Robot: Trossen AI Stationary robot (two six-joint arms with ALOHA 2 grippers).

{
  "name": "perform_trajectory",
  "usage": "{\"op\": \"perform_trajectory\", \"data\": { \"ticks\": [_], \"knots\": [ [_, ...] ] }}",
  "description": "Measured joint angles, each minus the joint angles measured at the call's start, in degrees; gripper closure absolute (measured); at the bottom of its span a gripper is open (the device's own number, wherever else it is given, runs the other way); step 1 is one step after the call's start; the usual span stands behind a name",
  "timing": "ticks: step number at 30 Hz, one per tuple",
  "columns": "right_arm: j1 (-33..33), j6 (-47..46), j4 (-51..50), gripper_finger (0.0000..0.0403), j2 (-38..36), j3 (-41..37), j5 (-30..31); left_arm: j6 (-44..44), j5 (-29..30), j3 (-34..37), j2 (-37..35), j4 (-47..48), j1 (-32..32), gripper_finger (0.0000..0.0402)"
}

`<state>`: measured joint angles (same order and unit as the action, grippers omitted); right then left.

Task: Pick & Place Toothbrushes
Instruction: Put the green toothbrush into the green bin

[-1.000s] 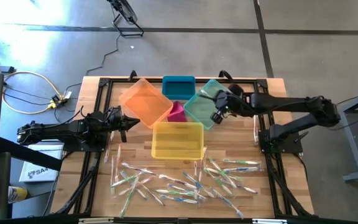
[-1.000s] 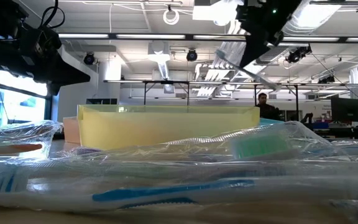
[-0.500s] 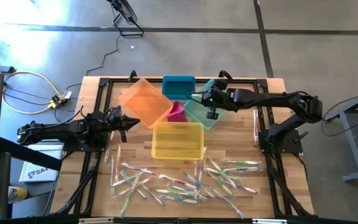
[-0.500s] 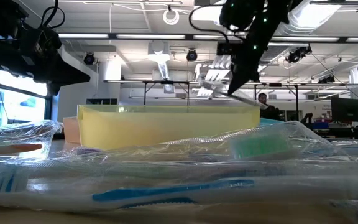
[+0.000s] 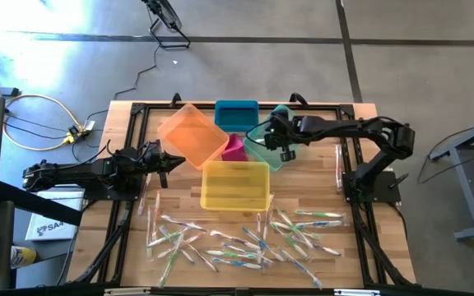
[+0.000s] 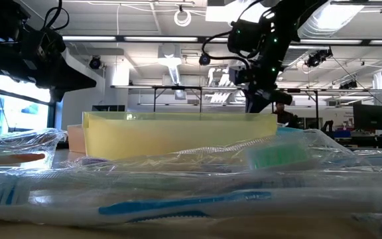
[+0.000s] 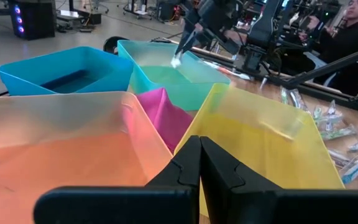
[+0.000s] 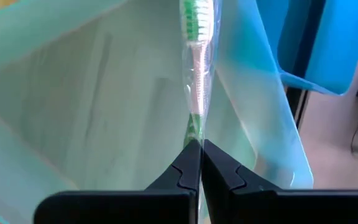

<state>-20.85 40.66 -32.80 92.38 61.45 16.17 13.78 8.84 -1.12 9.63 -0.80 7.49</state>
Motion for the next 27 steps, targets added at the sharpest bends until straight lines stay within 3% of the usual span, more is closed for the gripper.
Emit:
{"op": "perform_trajectory", "data": {
  "ticks": [17, 27],
  "knots": [
    [-4.9, -0.4, 0.2, 0.04, 0.0, -2.1, -7.2, 0.0, 0.0, 0.0, 0.0, 0.0, 0.0, 0.0402],
    [-4.8, -2.1, 4.8, 0.04, 0.0, -5.5, -7.6, 0.0, 0.0, 0.0, 0.0, 0.0, 0.0, 0.0402]
  ]
}}
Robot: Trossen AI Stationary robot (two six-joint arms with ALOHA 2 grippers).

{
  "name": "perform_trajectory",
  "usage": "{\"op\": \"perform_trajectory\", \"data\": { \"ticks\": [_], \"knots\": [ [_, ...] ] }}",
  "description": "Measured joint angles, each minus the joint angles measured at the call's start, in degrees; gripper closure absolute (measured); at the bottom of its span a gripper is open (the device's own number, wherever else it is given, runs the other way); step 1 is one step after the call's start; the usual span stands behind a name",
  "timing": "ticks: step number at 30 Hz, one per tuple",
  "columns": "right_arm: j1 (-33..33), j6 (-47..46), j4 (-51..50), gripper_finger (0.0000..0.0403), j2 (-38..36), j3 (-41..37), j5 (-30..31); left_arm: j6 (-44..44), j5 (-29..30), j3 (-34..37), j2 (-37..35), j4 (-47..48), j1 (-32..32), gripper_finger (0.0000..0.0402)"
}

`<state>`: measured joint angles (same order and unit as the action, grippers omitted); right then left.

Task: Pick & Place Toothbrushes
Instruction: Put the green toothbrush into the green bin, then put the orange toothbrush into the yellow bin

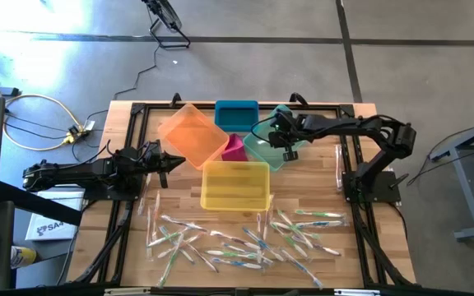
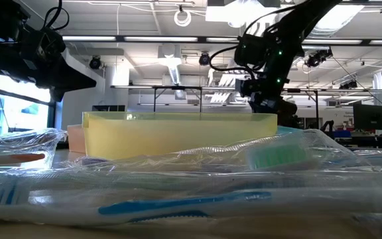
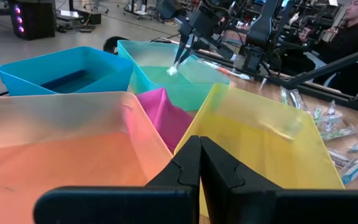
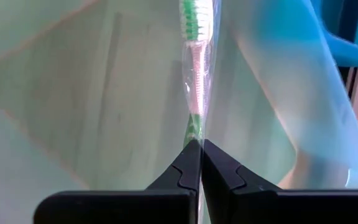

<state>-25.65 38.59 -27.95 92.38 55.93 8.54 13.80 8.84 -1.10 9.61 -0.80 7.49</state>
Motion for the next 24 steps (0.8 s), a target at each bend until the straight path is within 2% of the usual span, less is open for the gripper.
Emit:
{"op": "perform_trajectory", "data": {
  "ticks": [17, 24],
  "knots": [
    [0.0, -3.0, 2.1, 0.0396, 0.0, -0.6, -1.3, 0.0, 0.0, 0.0, 0.0, 0.0, 0.0, 0.0402],
    [0.0, -3.0, 2.1, 0.0359, 0.0, -0.6, -1.2, 0.0, 0.0, 0.0, 0.0, 0.0, 0.0, 0.0402]
  ]
}}
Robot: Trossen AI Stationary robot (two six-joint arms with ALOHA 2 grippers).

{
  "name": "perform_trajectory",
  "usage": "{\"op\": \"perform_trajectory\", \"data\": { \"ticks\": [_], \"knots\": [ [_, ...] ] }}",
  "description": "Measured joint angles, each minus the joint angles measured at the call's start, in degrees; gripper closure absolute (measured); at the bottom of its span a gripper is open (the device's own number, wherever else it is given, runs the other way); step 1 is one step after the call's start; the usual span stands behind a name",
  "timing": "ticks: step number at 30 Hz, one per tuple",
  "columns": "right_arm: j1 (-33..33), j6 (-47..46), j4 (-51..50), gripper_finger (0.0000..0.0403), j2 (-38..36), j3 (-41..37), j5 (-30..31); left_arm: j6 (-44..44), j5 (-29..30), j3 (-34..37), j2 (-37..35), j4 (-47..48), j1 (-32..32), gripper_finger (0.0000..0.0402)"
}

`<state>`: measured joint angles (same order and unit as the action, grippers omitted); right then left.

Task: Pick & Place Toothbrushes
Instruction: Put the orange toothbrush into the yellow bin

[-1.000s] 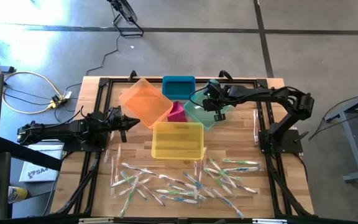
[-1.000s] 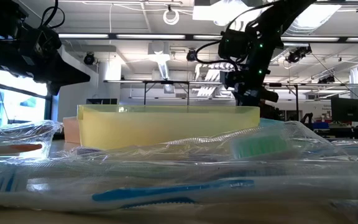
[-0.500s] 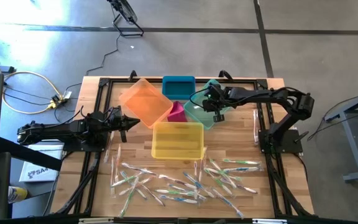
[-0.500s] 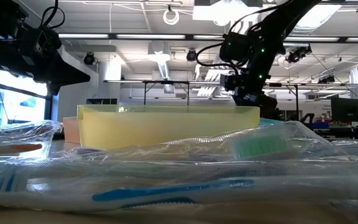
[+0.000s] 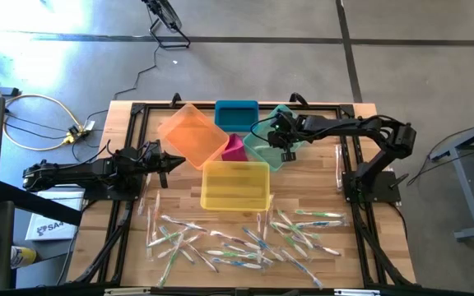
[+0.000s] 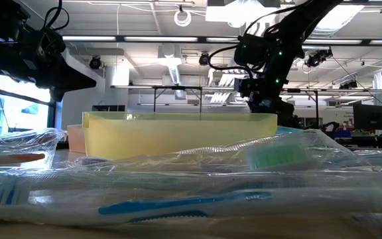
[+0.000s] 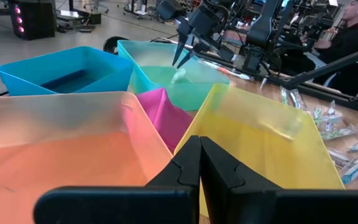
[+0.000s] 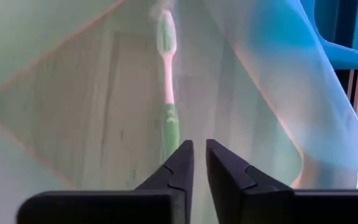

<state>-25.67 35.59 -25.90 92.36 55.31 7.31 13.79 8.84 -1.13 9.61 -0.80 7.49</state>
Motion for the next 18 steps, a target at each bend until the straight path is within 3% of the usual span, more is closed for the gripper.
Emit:
{"op": "perform_trajectory", "data": {
  "ticks": [5, 8, 12, 18],
  "knots": [
    [0.1, 0.0, 0.1, 0.0327, 0.0, 0.0, 0.9, 0.0, 0.0, 0.0, 0.0, 0.0, 0.0, 0.0402],
    [1.1, 0.0, 1.4, 0.0323, -0.4, 0.0, 5.5, 0.0, 0.0, 0.0, 0.0, 0.0, 0.0, 0.0402],
    [3.5, 0.7, 2.5, 0.0341, -1.9, 0.1, 12.4, 0.0, 0.0, 0.0, 0.0, 0.0, 0.0, 0.0402],
    [6.4, -4.2, 2.0, 0.0392, -4.8, 0.1, 13.8, 0.0, 0.0, 0.0, 0.0, 0.0, 0.0, 0.0402]
  ]
}}
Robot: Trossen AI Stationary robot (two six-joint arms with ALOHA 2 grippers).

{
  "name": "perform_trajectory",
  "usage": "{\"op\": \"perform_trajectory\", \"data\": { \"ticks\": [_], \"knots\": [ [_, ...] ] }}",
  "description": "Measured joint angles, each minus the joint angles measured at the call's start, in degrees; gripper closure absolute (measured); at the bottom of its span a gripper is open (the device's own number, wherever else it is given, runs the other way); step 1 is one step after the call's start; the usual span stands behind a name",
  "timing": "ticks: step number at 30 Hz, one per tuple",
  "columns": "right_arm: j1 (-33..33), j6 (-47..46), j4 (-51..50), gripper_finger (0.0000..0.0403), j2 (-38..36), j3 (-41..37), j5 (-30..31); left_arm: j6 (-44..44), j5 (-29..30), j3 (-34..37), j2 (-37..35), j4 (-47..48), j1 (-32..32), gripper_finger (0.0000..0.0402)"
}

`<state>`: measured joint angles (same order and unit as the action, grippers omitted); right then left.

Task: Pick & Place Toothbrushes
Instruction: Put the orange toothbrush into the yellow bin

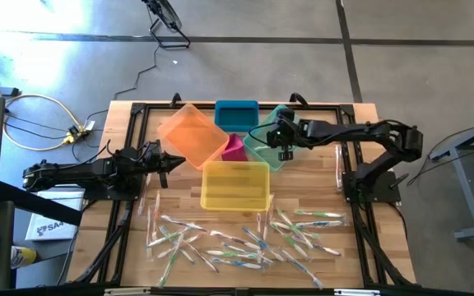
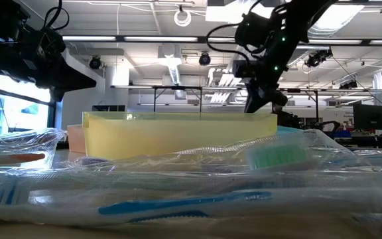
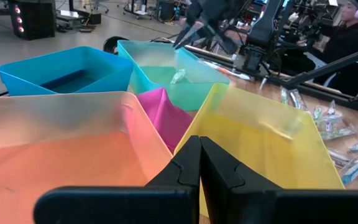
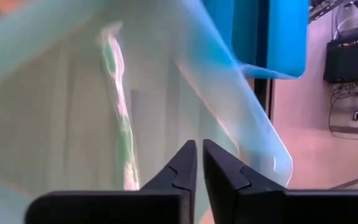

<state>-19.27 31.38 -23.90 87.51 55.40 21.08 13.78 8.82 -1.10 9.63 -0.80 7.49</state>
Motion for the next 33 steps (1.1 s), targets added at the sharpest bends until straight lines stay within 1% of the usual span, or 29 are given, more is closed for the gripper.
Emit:
{"op": "perform_trajectory", "data": {
  "ticks": [4, 9, 18, 22, 24, 26, 29, 33],
  "knots": [
    [1.9, -8.9, -1.0, 0.0397, -2.4, 0.0, 0.0, 0.0, 0.0, 0.0, 0.0, 0.0, 0.0, 0.0402],
    [4.3, -22.2, -3.7, 0.04, -7.1, 0.0, 0.0, 0.0, 0.0, 0.0, 0.0, 0.0, 0.0, 0.0402],
    [8.6, -47.4, -8.9, 0.04, -18.7, 0.0, -0.2, 0.0, 0.0, 0.0, 0.0, 0.0, 0.0, 0.0402],
    [9.7, -57.8, -13.2, 0.0399, -23.4, 0.0, -0.5, 0.0, 0.0, 0.0, 0.0, 0.0, 0.0, 0.0402],
    [10.5, -61.3, -15.7, 0.04, -25.2, 0.0, -0.9, 0.0, 0.0, 0.0, 0.0, 0.0, 0.0, 0.0402],
    [11.0, -63.3, -17.8, 0.04, -26.7, 0.0, -2.8, 0.0, 0.0, 0.0, 0.0, 0.0, 0.0, 0.0402],
    [11.8, -64.8, -18.7, 0.0397, -27.6, 0.0, -7.6, 0.0, 0.0, 0.0, 0.0, 0.0, 0.0, 0.0402],
    [12.4, -64.4, -18.8, 0.0397, -27.6, 0.0, -14.2, 0.0, 0.0, 0.0, 0.0, 0.0, 0.0, 0.0402]
  ]
}}
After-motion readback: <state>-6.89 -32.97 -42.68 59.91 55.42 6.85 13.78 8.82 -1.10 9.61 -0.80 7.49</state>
